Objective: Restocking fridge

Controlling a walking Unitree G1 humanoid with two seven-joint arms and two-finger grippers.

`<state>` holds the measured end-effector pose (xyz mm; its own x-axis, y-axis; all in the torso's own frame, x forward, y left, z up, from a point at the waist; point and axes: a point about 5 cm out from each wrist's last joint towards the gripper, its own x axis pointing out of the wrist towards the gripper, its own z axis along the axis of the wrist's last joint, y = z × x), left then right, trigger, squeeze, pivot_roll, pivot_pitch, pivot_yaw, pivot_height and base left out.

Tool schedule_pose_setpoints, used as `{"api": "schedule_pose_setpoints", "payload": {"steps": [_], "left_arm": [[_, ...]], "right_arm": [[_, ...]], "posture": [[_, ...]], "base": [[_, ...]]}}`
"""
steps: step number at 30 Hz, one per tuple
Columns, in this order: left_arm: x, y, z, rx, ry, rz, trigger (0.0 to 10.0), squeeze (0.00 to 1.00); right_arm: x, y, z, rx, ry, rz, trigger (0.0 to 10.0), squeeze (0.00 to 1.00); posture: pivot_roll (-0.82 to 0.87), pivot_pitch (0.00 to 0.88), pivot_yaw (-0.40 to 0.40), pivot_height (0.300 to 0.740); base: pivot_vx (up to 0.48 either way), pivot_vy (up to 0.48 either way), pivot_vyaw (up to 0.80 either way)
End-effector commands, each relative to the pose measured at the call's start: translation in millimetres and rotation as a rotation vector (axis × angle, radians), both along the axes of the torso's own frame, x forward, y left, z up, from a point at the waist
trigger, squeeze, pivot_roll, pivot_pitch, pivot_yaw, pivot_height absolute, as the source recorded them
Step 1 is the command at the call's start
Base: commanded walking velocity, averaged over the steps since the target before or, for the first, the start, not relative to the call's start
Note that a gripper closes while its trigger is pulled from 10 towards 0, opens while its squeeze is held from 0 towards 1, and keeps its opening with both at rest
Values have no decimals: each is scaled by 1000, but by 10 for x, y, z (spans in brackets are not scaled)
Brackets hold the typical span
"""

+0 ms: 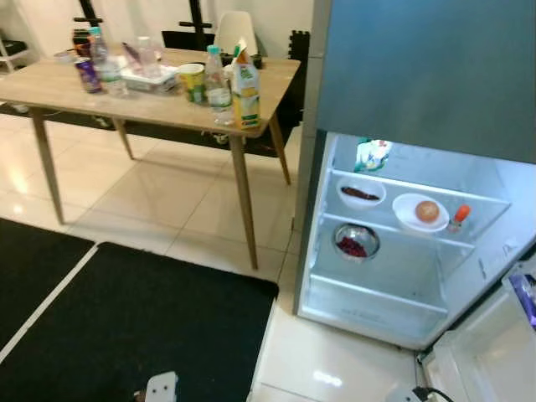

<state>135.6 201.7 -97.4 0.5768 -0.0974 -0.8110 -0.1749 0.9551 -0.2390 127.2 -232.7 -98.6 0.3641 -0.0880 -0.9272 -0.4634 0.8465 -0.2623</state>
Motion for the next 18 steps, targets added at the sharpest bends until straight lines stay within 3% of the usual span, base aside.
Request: {"api": "schedule_pose_setpoints", "payload": {"steps": [1, 18], "left_arm": [[-70, 27, -20, 9, 18, 3, 10000, 0], [-76, 33, -23, 23, 25, 2, 10000, 0]], "right_arm": [[72, 49, 13, 9, -25, 2, 10000, 0], [70, 55, 10, 9, -25, -6, 10000, 0]], "posture": [[-74, 1, -14, 740], [-72, 2, -13, 740]], "base": [[398, 0, 0], [355, 0, 0]]}}
